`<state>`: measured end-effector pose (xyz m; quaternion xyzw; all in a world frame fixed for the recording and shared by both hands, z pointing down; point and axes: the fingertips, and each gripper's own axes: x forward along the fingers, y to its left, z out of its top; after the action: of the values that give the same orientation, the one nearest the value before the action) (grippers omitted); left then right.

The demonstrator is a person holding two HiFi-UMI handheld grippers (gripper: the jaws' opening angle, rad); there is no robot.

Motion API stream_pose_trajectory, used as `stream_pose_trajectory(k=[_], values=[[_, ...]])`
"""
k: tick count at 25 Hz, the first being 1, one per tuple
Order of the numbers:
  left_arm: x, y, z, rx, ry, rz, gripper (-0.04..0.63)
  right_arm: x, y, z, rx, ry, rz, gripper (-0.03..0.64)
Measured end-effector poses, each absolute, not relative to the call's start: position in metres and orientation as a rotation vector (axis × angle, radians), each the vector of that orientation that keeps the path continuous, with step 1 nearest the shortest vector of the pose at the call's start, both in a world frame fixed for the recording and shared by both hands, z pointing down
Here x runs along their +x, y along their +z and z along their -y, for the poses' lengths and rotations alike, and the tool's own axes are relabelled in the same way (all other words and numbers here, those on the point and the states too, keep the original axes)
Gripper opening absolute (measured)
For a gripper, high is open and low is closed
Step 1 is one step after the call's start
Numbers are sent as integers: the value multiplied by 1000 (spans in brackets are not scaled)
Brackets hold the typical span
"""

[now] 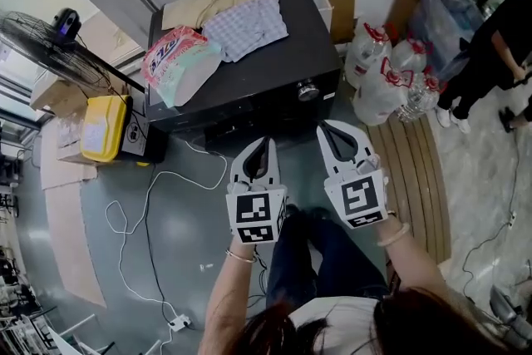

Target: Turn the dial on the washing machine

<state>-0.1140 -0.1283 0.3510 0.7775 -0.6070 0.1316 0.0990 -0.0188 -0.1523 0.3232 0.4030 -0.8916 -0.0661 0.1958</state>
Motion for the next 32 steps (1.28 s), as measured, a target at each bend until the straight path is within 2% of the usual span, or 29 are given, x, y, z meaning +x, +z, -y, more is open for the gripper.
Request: stream_pose_trajectory(k=[13, 32], values=[[-134, 399, 153, 2266, 375, 1805, 14, -31, 374, 182, 1077, -251, 2448, 41], [-136, 473, 188, 2214, 356, 1855, 14, -34, 460, 241, 1116, -232, 2417, 177]])
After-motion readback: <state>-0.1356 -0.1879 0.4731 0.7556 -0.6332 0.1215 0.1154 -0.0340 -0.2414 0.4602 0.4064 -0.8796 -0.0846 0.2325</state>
